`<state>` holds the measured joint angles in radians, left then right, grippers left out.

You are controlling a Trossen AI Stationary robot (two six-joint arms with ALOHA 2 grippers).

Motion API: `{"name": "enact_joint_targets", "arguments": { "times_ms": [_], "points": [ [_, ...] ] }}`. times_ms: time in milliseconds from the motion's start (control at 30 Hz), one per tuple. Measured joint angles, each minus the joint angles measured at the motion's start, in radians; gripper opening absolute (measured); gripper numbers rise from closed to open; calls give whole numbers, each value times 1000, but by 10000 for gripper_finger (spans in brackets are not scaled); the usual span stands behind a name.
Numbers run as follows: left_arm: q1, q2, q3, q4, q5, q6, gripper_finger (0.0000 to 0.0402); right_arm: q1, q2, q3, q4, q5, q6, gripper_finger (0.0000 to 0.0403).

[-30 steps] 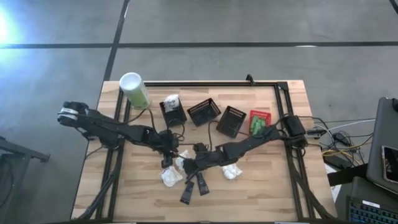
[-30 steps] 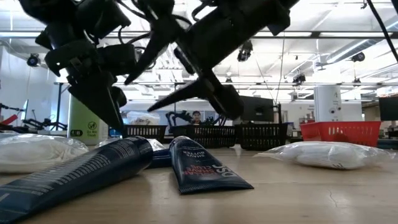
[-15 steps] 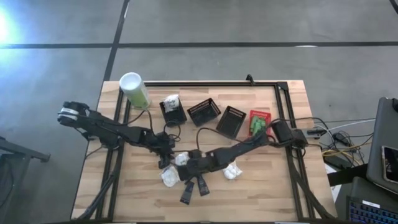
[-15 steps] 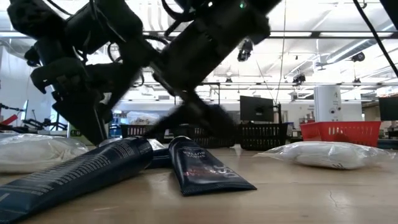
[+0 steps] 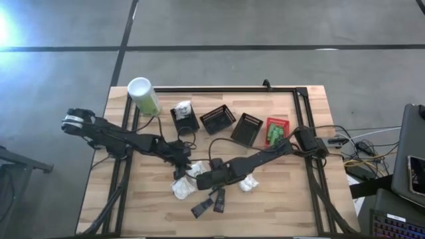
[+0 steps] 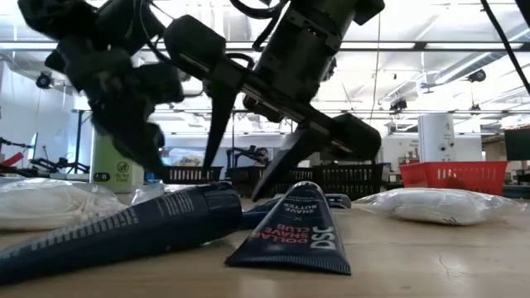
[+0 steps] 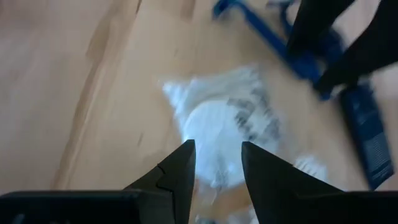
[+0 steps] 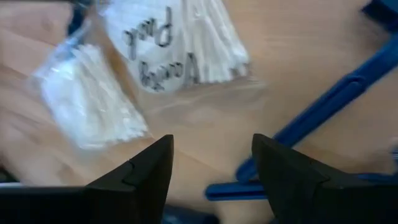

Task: Pick & Place Travel size toiletries
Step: Put the cotton pack into the left black bin

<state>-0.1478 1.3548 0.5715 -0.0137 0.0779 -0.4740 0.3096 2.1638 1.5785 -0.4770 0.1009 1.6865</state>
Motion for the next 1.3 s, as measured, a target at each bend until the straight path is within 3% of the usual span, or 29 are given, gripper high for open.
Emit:
{"name": "enact_joint_targets", "arguments": {
  "times_ms": [300, 733, 900, 1300],
  "points": [
    [-5, 15, 35, 0, -14, 88, 136, 4, 18, -19, 188, 28, 49, 225],
    [-6, 167, 20, 73, -8, 79, 136, 33, 69, -27, 241, 33, 159, 243],
    [-11, 184, 17, 76, 20, 77, 136, 50, 72, -26, 231, 126, 231, 247],
    [-18, 179, 14, 64, 36, 76, 136, 39, 76, -28, 220, 213, 221, 199]
  ]
}}
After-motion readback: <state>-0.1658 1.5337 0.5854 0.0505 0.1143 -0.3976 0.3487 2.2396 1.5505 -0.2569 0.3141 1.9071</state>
